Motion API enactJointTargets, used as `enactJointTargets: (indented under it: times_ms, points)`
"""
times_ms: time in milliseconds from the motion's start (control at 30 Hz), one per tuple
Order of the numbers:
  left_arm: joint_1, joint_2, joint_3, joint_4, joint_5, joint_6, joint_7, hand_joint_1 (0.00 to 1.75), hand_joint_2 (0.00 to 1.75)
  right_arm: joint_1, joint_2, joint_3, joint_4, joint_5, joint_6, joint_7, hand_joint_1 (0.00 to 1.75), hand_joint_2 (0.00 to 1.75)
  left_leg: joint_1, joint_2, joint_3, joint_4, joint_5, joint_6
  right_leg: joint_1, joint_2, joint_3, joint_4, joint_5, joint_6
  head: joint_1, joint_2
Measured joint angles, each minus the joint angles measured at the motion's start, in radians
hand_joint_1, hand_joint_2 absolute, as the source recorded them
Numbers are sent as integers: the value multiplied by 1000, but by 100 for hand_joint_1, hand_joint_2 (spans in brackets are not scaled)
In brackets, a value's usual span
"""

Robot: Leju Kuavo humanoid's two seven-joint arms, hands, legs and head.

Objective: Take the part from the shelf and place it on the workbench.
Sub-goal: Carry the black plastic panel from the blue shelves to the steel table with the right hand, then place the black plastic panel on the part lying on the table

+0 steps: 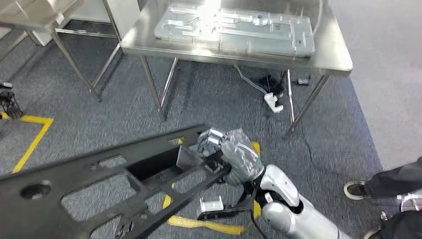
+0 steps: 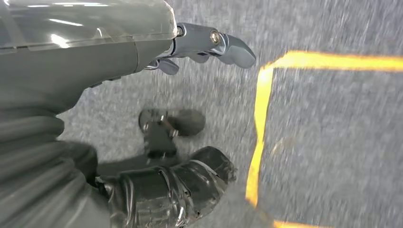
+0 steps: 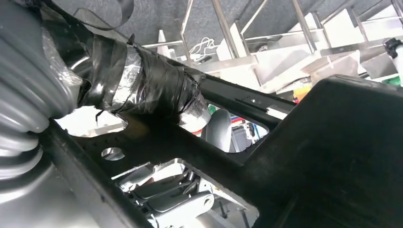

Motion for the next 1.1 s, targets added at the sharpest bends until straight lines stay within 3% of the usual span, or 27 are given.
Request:
enactJointTargets:
  times_ms: [100, 133, 167, 233, 300, 333, 433, 500, 600, 633, 667, 700, 767, 800, 867, 933, 1000, 1033, 1100]
  points:
    - [-2, 0, 0, 0, 0, 0, 0, 0, 175, 2, 0, 0, 1, 0, 0, 0, 175, 175, 0, 1, 9, -2, -9, 11, -5, 0, -111, 192, -69, 8, 5, 0]
    - [-1, 0, 0, 0, 0, 0, 0, 0, 175, 3, 0, 0, 2, 0, 0, 0, 175, 175, 0, 0, 12, 0, -13, 11, -7, 0, -140, 229, -69, 10, 5, 0]
    - [0, 0, 0, 0, -1, -1, 0, 0, 175, 5, 0, 0, 2, 0, 0, 0, 175, 175, 0, 0, 15, 1, -18, 11, -8, 0, -150, 228, -48, 11, 5, 0]
    - [1, -1, 0, 0, -3, -5, 0, 0, 175, 5, 0, 0, 2, 0, 1, 0, 175, 175, 1, -2, 27, 6, -31, 6, -11, -1, -114, 117, 35, 10, 5, 0]
    - [0, -2, 0, 0, -3, -11, 0, 0, 175, 4, -1, 0, 2, -1, 1, 1, 175, 175, -2, -4, 35, 11, -45, -4, -10, 0, -63, 1, 82, 6, 6, 0]
    - [-1, -2, 0, 0, -3, -13, 0, 0, 175, 4, -1, 0, 2, -2, 2, 1, 175, 175, -3, -4, 36, 12, -49, -9, -8, 1, -49, -28, 84, 2, 6, 0]
    - [-1, -2, 0, 0, -3, -14, 0, 0, 175, 4, -2, 0, 1, -3, 2, 4, 175, 175, -4, -3, 40, 7, -55, -27, -7, 5, -37, -42, 74, -14, 5, 0]
    - [-4, -2, 0, 0, -3, -16, 0, 0, 175, 3, -2, 0, 0, -4, 2, 5, 175, 175, -2, 0, 26, 45, -75, -38, -11, 4, -21, -51, 69, -28, 2, 0]
    - [-3, -2, 0, 0, -3, -19, -1, 0, 175, 3, -2, 0, -1, -4, 2, 5, 175, 175, 0, 2, -75, 226, -135, -48, -11, 0, 2, -55, 53, -43, -2, 0]
    - [-1, -2, 0, 0, -3, -19, -1, 0, 175, 4, -2, 0, -1, -4, 2, 5, 175, 175, 0, 2, -110, 274, -142, -49, -9, 0, 8, -54, 46, -44, -2, 0]
    - [2, -2, 0, 0, -3, -20, 0, 0, 175, 6, -2, 0, 0, -5, 1, 6, 175, 175, 0, 2, -131, 291, -129, -49, -8, 2, 16, -54, 39, -44, -2, 0]
    - [3, -2, 0, 0, -3, -20, 0, 0, 175, 7, -2, 0, 0, -6, 1, 6, 175, 175, 0, 2, -133, 269, -97, -48, -7, 3, 26, -53, 32, -44, -2, 0]
    - [3, -2, 0, 0, -3, -20, 1, 0, 175, 7, -2, 0, 0, -7, 0, 6, 175, 175, -2, 2, -90, 146, -10, -38, -6, 6, 48, -53, 14, -40, -2, 0]
    - [2, -2, 0, 0, -3, -19, 2, 0, 175, 7, -2, 0, 0, -7, 0, 5, 175, 175, -6, 2, -65, 89, 16, -32, -5, 6, 57, -53, 5, -36, -1, 0]
    - [1, -2, 0, 0, -3, -17, 4, 0, 175, 7, -2, 0, 0, -7, 0, 5, 175, 175, -14, 2, -36, 31, 17, -19, -3, 7, 63, -56, -3, -25, 2, 0]
    - [3, -2, 0, 0, -3, -17, 6, 0, 175, 7, -2, 0, -1, -7, -1, 5, 175, 175, -14, 1, -23, 14, 5, -8, -1, 5, 66, -54, -2, -15, 2, 0]
    - [5, -4, 0, 0, -3, -17, 7, 0, 175, 6, -2, 0, -2, -7, -1, 5, 175, 175, -9, 0, -5, 2, 0, 3, -1, 4, 51, -15, -4, -7, 4, 0]
    - [5, -4, 0, 0, -2, -17, 7, 0, 175, 5, -2, 0, -2, -7, -1, 5, 175, 175, -6, 0, 6, -3, -4, 8, -3, 3, 26, 29, -15, -3, 6, 0]
    - [5, -4, 0, 0, -1, -17, 6, 0, 175, 6, -2, 0, -2, -6, -1, 5, 175, 175, -5, 0, 21, -6, -15, 16, -6, 3, -53, 148, -55, 5, 8, 0]
